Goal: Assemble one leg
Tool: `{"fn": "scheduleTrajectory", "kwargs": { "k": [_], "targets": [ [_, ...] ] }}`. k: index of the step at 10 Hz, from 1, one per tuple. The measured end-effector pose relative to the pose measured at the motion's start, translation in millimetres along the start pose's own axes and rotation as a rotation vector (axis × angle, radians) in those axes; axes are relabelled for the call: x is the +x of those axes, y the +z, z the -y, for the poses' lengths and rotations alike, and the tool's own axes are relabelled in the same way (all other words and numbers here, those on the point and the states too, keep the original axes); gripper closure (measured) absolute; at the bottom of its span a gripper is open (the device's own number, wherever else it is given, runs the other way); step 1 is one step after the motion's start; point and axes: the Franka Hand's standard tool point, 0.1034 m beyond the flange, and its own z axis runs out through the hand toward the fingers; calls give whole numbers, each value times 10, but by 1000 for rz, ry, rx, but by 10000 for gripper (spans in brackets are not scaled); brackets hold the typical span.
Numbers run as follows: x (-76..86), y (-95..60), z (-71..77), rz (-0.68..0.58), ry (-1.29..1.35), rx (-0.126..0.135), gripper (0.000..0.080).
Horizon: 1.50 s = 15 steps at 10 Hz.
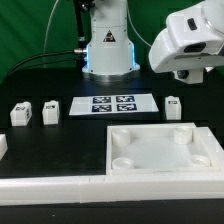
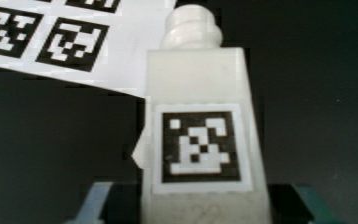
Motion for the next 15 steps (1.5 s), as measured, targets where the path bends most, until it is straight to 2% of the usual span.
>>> {"fn": "scheduleTrajectory", "kwargs": {
  "k": [4,5,7,8,10,11,12,14,15],
  "targets": [
    [127,-65,-8,-407,-5,12,506],
    [137,-24,-121,-461,-30,9,506],
    [228,-182,-320,-665,-60,1,506],
    [202,-208,-343,-695,-73,-6,506],
    [324,-460,-419,-856,-124,-29,506],
    [311,-428,-419,-988,-118,-30,506],
    [248,-260,-417,-948,-120,-29,506],
    [271,-311,-419,-957,-119,-30,506],
    [274,-317,-451,-942,-143,-44,506]
  ]
}}
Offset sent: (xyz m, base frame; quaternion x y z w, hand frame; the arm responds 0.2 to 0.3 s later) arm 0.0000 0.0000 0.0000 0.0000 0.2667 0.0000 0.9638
